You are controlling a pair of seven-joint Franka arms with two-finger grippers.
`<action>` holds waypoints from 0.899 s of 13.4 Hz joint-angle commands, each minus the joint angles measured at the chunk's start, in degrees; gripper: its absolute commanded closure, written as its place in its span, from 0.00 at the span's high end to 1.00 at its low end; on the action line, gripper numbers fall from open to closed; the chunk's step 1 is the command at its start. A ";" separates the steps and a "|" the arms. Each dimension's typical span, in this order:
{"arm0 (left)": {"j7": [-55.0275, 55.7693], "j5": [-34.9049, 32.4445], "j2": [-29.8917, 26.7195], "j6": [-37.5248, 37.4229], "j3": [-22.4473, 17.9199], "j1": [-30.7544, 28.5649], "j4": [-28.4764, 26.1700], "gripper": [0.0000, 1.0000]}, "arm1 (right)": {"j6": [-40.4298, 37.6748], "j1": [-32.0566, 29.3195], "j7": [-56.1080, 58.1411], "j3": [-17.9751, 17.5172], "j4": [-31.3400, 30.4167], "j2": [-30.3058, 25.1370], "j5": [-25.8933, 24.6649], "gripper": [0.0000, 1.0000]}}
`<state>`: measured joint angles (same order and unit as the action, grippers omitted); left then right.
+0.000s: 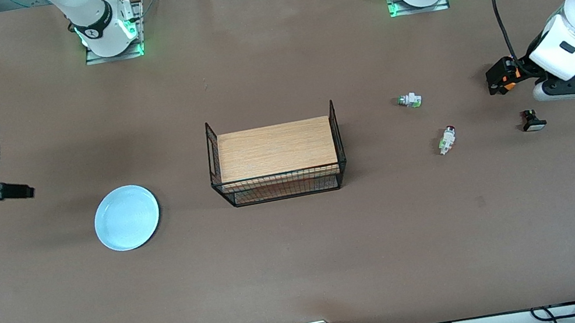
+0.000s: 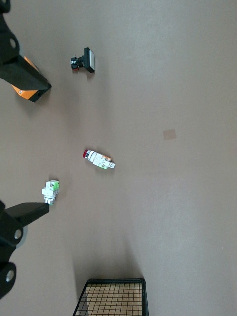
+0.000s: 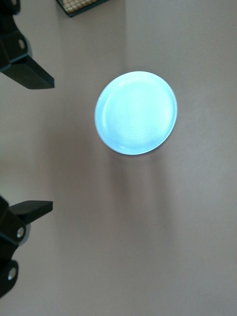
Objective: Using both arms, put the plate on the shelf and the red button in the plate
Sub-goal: 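Lower the open right gripper to the rim of the plate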
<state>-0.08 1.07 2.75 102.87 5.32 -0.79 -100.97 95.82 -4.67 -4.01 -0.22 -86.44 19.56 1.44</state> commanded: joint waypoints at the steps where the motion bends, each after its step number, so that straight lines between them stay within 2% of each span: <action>1: -0.01 0.69 0.68 -0.48 -0.05 0.00 1.39 1.00 | 4.71 0.53 -0.30 -0.22 -1.54 3.28 0.75 1.00; 5: -0.01 0.69 0.68 -0.65 -0.05 0.17 1.39 1.00 | 8.67 0.71 -0.30 -0.22 -1.98 11.01 0.75 1.00; 8: -0.01 0.69 0.68 -0.74 -0.05 0.17 1.39 1.00 | 18.94 0.80 -0.21 -0.40 -3.03 16.46 0.32 1.00; 12: 0.08 0.69 1.29 -0.74 -0.05 0.35 1.48 1.00 | 21.17 0.89 -0.48 -0.58 -3.30 19.02 0.93 1.00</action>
<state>-0.08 1.07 2.82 102.85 5.34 -0.76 -100.96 116.50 -3.81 -4.07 -0.51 -89.39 38.94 1.54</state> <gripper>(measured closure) 0.000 0.000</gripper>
